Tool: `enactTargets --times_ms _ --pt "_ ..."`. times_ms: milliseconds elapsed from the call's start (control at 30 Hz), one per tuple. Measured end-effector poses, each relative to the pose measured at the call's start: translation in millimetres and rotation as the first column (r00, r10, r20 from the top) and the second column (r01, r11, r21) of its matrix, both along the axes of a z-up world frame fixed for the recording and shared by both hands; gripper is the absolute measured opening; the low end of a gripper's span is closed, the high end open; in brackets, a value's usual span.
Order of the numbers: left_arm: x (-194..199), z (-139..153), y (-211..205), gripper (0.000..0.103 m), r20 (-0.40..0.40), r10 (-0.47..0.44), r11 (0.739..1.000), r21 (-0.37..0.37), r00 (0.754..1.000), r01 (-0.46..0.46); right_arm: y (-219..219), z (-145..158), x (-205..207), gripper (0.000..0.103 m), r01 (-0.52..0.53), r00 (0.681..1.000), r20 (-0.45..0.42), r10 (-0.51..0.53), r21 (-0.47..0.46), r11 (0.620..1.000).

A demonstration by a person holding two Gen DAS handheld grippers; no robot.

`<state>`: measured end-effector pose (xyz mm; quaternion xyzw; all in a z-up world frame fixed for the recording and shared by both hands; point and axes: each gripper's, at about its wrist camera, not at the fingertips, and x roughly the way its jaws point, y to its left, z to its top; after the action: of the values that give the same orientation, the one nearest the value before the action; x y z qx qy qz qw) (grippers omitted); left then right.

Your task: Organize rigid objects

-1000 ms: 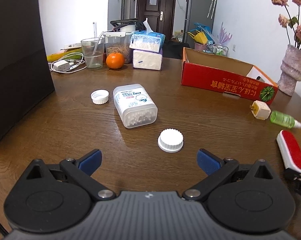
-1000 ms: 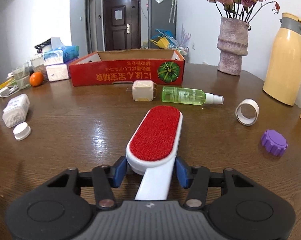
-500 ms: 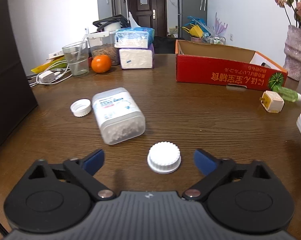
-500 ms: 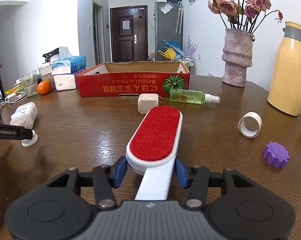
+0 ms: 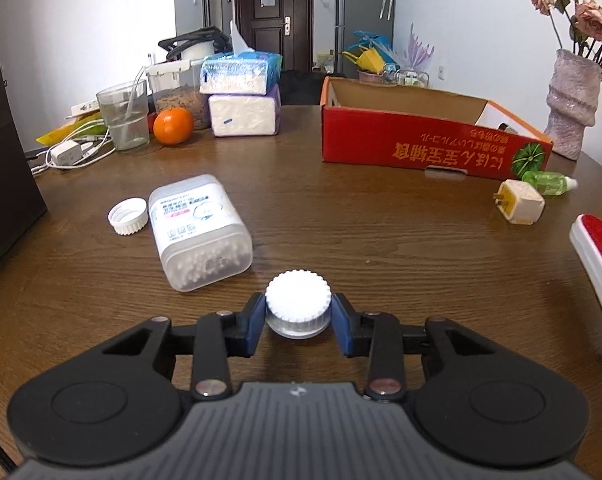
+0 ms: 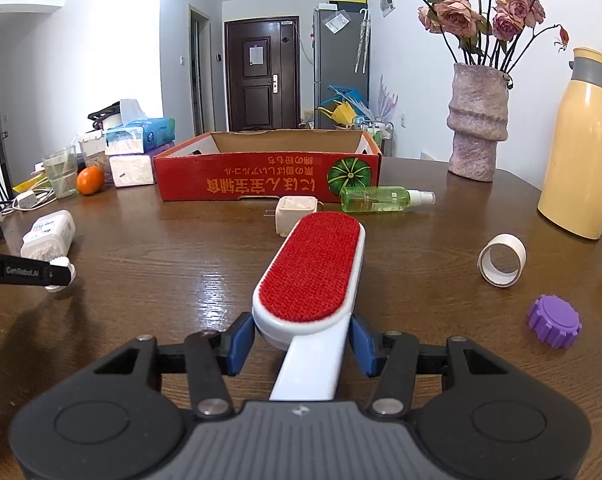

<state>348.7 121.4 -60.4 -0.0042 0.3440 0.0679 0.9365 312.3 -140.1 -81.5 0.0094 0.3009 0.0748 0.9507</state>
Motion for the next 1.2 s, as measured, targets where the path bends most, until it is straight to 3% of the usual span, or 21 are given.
enactTargets --times_ms 400,1200 --pt "6 25 -30 0.037 0.051 -0.062 0.998 -0.001 0.997 0.062 -6 11 9 0.051 0.003 1.000 0.030 -0.003 -0.004 1.000" --pt "51 54 -59 0.037 0.111 -0.075 0.996 -0.034 0.991 0.079 -2 38 59 0.051 -0.038 0.995 0.090 0.038 0.003 0.999"
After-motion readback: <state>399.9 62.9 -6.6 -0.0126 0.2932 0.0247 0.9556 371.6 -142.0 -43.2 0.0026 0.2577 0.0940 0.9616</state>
